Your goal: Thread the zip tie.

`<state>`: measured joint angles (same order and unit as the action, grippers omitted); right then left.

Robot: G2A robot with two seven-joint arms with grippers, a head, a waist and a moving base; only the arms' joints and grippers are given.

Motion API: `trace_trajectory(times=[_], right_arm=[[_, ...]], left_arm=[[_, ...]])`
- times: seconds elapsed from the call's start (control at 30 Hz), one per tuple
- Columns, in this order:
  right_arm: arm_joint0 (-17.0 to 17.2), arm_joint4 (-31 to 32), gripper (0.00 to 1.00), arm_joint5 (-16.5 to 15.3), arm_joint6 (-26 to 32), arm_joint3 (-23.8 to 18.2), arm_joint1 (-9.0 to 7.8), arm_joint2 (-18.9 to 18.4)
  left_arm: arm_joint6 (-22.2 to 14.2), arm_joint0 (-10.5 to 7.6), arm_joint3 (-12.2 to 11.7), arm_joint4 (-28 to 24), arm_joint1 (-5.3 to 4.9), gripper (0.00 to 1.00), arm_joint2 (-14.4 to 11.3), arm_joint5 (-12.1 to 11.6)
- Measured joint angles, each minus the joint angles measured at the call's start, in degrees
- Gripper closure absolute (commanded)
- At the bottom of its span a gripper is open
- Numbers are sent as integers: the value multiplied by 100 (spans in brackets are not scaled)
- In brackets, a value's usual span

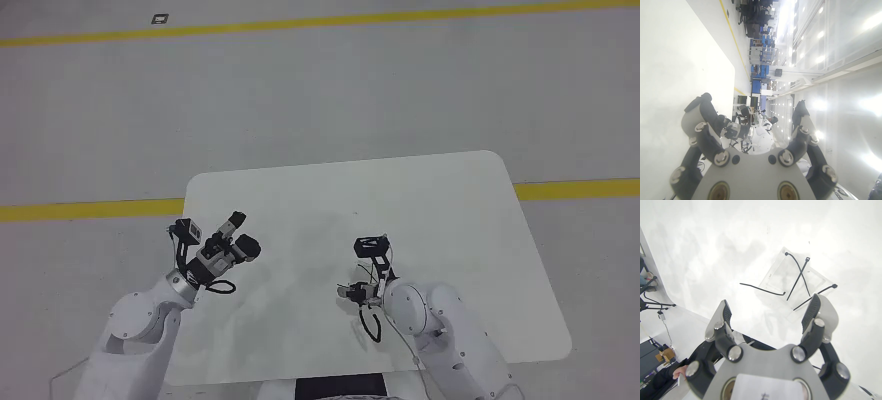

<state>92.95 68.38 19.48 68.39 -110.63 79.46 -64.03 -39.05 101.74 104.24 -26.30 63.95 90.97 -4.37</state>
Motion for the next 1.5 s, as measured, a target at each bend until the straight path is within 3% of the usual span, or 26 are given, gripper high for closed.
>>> trace_trajectory(times=[1.0, 1.03, 1.17, 1.5], right_arm=[[-25, -209, 1, 2, -431, 248, 0, 55], [-29, -212, 15, 2, -441, 263, 3, 45], [-29, -223, 49, 0, -502, 293, 25, -18], [34, 258, 55, 0, -454, 212, 123, -84]], left_arm=[[0, 0, 0, 0, 0, 0, 0, 0], [0, 0, 0, 0, 0, 0, 0, 0], [0, 0, 0, 0, 0, 0, 0, 0], [0, 0, 0, 0, 0, 0, 0, 0]])
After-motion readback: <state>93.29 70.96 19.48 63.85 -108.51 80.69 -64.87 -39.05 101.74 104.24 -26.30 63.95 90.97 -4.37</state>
